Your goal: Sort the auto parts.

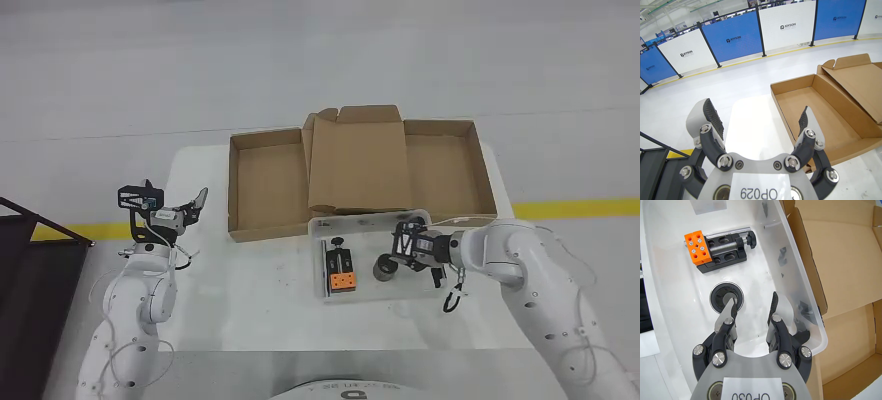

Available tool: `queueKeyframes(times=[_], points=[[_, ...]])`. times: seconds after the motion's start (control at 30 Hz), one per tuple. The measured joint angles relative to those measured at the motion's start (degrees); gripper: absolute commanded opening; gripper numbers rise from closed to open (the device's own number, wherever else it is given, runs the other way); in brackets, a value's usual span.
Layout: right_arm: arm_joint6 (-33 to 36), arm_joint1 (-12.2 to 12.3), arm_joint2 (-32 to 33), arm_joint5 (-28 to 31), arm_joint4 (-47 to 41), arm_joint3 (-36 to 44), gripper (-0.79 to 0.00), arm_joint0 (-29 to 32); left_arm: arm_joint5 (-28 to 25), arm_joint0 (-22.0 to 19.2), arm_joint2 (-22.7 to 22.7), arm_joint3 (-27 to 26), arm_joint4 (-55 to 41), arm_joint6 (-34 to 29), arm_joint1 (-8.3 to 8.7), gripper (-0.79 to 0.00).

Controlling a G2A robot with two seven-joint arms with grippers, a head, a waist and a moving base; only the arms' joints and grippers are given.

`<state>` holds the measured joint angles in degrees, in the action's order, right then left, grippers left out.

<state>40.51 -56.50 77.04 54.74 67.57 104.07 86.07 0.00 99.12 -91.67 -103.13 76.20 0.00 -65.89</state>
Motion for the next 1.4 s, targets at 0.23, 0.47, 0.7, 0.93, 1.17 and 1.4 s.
queueKeyframes(times=[0.23, 0.47, 0.7, 0.93, 1.17, 1.4], points=[[1.7, 0.0, -2.9, -2.5, 0.7, -0.1, -0.403, -1.2, 0.0, 0.0, 0.0, 0.0, 0.0, 0.0, 0.00, 0.000], [3.4, 0.1, -4.7, -3.5, 1.1, 0.0, -0.409, -2.1, 0.0, 0.0, 0.0, 0.0, 0.0, 0.0, 0.00, 0.000], [4.9, 0.2, -6.9, -4.3, 2.1, -0.1, -0.440, -3.3, 0.0, 0.0, 0.0, 0.0, 0.0, 0.0, 0.00, 0.000], [5.4, 0.4, -8.7, -4.7, 3.2, 0.0, -0.594, -3.4, 0.0, 0.0, 0.0, 0.0, 0.0, 0.0, 0.00, 0.000], [1.1, 0.6, -9.2, -3.1, 5.3, -4.1, -0.785, -4.5, 0.0, 0.0, 0.0, 0.0, 0.0, 0.0, 0.00, 0.000], [-9.0, 1.1, -7.3, 1.5, 4.9, -11.0, -0.785, -6.5, 0.0, 0.0, 0.0, 0.0, 0.0, 0.0, 0.00, 0.000]])
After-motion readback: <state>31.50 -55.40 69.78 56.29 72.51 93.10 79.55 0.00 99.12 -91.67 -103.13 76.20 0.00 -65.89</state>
